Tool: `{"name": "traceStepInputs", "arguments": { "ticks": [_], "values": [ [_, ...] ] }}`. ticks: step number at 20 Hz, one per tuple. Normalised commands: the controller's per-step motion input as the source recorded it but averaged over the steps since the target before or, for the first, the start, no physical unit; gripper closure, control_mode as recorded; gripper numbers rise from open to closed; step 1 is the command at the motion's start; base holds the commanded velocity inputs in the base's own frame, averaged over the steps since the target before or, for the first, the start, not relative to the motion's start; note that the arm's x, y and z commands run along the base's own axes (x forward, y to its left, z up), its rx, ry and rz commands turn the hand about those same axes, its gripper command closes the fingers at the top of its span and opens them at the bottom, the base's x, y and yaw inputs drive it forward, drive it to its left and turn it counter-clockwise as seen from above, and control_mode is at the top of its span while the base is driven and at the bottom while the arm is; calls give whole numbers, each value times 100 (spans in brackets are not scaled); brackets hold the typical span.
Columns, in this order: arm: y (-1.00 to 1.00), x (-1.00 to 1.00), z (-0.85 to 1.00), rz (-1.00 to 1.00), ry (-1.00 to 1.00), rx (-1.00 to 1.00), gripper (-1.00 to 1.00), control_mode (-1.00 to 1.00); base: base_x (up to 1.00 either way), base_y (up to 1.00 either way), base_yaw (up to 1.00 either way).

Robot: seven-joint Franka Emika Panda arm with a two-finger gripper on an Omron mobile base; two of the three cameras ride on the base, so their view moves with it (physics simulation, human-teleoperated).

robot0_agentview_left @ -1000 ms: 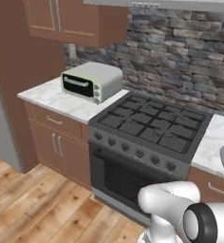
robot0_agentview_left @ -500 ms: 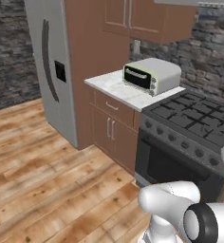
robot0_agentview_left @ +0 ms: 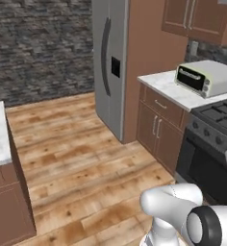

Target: Pick the candle and jar from the dining table and place them in the open cabinet. Close the cabinet after placing the objects.

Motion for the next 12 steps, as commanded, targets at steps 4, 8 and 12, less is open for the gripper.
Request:
{"name": "traceStepInputs", "arguments": {
  "ticks": [4,8,12],
  "values": [
    [0,0,0,0,0,0,-100,100,0,49,32],
    [0,0,0,0,0,0,-100,100,13,67,19],
    [0,0,0,0,0,0,-100,100,34,82,8]
  ]
}}
